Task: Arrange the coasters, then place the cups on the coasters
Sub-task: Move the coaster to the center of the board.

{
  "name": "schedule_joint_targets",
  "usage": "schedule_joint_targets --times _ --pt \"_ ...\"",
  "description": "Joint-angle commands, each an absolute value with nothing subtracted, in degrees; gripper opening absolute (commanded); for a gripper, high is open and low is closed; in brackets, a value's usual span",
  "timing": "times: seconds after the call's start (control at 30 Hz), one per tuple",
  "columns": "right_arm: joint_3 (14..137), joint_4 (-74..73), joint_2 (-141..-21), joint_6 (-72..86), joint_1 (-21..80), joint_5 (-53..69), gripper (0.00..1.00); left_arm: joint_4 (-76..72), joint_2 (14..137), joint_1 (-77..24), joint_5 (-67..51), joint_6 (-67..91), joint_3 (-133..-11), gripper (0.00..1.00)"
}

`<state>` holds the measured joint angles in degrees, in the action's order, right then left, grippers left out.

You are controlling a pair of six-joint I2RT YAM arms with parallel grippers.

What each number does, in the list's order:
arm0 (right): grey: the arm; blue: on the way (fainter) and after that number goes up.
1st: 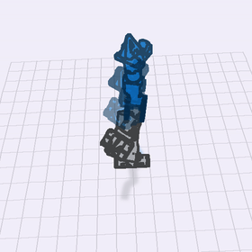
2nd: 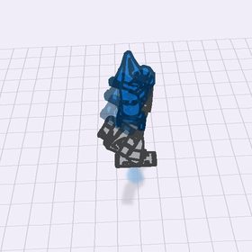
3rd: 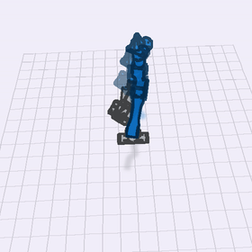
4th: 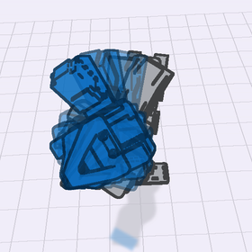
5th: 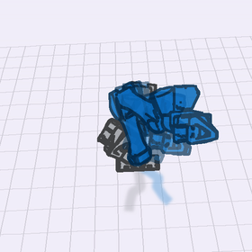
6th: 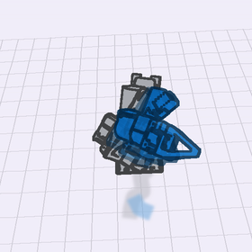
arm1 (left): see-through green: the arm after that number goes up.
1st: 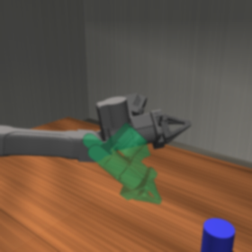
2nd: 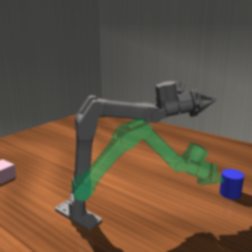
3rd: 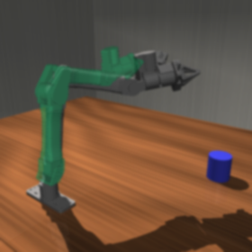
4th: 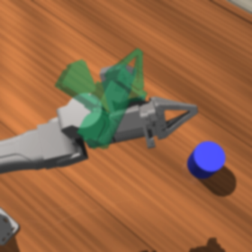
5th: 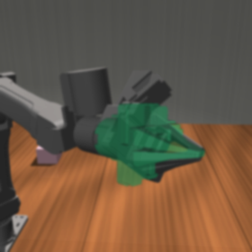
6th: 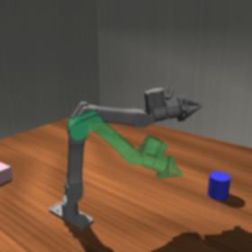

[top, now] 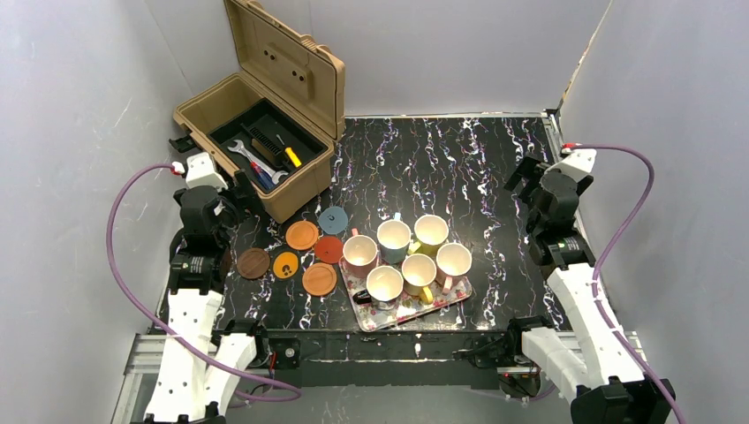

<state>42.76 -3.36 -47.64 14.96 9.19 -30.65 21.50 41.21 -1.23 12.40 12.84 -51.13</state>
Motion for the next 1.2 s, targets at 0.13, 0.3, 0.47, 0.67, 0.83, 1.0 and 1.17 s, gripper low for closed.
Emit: schedule_joint_targets --times 0.13,0.3,0.47,0.67,0.83,1.0,1.17 --pt "50.0 -7.3 -50.7 10.4 9.4 -17.6 0.99 22.6 43.5 -1.0 11.4 14.7 -53.8 0.98" --pt "53.7 -10.1 -55.2 7.1 9.4 -2.3 0.99 21.6 44.5 -1.0 4.4 12.2 -54.2 0.98" --pt "58.2 -12.5 -61.0 5.9 14.7 1.8 0.99 21.7 52.6 -1.0 -8.4 13.4 -61.0 0.98" --pt "65.1 -14.9 -69.7 4.7 29.8 -4.7 0.99 17.3 55.9 -1.0 -8.1 15.2 -61.2 0.98" --pt "69.9 -13.8 -78.8 3.8 39.7 -9.0 0.99 16.0 51.2 -1.0 -3.2 13.4 -54.8 0.98" --pt "77.9 -14.6 -90.1 2.1 45.7 -11.6 0.97 17.1 50.2 -1.0 2.8 10.8 -54.3 0.98" --pt "84.1 -12.3 -99.9 1.9 50.1 -12.3 0.97 17.1 50.6 -1.1 4.1 10.0 -54.2 0.98"
